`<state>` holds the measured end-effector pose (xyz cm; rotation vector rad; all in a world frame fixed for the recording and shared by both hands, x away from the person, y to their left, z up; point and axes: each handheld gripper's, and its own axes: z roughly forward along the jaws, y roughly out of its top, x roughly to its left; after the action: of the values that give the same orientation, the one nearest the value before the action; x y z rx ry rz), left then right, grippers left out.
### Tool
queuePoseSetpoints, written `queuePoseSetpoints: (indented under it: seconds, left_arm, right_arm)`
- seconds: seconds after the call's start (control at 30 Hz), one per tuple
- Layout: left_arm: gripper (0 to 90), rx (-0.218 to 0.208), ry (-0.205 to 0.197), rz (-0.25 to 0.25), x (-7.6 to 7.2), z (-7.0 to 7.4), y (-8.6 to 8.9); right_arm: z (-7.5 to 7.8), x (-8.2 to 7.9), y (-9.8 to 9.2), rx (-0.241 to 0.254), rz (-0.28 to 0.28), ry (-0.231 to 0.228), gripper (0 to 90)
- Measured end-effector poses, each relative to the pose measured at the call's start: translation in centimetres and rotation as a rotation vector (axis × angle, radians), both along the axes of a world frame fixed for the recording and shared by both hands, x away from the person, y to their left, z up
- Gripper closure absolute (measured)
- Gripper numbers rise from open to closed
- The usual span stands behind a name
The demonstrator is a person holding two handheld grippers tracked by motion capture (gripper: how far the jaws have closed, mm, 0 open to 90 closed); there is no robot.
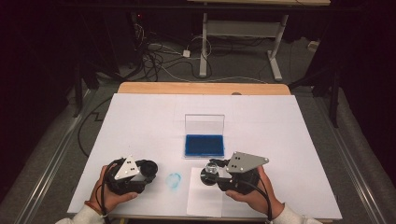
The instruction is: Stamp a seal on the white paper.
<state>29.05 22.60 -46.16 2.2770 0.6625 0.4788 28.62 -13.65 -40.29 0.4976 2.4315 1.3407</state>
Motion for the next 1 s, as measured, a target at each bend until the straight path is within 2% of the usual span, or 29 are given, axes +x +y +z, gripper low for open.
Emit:
queuePoseSetpoints:
  seconds: [0.7,1.0]
  left_arm:
    - [37.0,0.003,0.004,0.000,0.0,0.0,0.0]
    - [37.0,0.000,0.005,0.001,0.0,0.0,0.0]
  right_arm:
    - [-3.0,-0.5,1.1,-0.033,0.026,0.052,56.9]
    - [-4.2,-0.6,1.7,-0.076,0.041,0.063,57.0]
